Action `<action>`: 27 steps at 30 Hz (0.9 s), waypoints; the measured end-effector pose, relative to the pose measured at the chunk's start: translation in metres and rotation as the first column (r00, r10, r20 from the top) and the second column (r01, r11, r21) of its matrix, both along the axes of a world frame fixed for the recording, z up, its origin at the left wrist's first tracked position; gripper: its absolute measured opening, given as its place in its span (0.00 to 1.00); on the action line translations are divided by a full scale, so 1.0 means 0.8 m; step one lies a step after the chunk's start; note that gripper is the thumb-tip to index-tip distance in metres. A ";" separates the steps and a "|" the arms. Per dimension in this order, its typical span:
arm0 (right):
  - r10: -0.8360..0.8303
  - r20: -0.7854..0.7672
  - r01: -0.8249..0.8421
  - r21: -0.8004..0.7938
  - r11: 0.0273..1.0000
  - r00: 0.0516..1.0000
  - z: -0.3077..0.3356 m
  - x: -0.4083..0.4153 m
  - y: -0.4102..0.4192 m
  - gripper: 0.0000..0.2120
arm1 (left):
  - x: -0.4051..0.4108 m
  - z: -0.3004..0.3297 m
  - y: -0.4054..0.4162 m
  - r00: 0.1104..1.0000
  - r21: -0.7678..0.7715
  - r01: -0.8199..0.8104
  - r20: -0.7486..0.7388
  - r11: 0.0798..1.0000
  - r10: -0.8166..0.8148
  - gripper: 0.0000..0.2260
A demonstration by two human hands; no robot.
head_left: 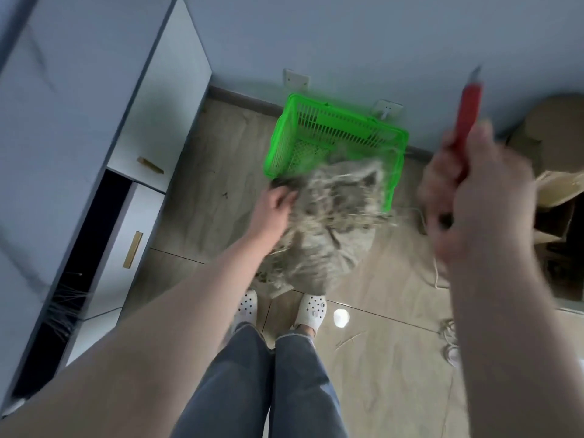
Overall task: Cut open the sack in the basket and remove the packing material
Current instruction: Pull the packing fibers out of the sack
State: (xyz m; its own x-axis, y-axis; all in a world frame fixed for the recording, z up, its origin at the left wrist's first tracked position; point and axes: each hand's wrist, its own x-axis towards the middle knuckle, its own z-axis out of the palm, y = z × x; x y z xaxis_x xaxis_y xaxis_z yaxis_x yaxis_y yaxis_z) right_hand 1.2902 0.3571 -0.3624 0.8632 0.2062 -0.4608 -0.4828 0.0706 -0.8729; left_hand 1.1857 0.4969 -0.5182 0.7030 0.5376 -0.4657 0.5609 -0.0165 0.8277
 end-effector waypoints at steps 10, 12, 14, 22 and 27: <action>0.344 -0.056 -0.293 -0.660 0.691 0.937 -0.108 -0.056 0.040 0.25 | -0.003 0.028 -0.015 0.990 -0.187 -0.029 0.129 0.982 0.054 0.12; 0.329 -0.043 -0.272 -0.670 0.691 0.943 -0.118 -0.058 0.045 0.27 | -0.003 0.034 -0.013 0.988 -0.215 -0.023 0.146 0.976 0.056 0.12; 0.236 -0.018 -0.185 -0.679 0.710 0.972 -0.122 -0.048 0.040 0.19 | -0.004 0.039 -0.008 0.989 -0.146 -0.053 0.132 0.988 0.073 0.14; -0.094 -0.042 0.051 -0.589 0.806 0.995 -0.133 -0.023 -0.021 0.18 | -0.005 0.037 0.055 0.921 -0.135 -0.343 0.145 0.930 0.361 0.09; -0.025 -0.199 -0.107 -0.624 0.774 0.980 -0.136 -0.046 -0.007 0.45 | 0.004 0.042 0.048 0.894 -0.269 -0.369 0.159 0.890 0.419 0.09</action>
State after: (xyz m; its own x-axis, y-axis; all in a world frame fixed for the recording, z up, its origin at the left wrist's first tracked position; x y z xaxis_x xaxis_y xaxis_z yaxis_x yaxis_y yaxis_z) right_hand 1.2531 0.3513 -0.4716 0.7453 -0.1536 -0.6488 -0.6288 -0.4852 -0.6076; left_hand 1.1888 0.5353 -0.4847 0.5481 0.6883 -0.4752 0.2971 0.3708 0.8799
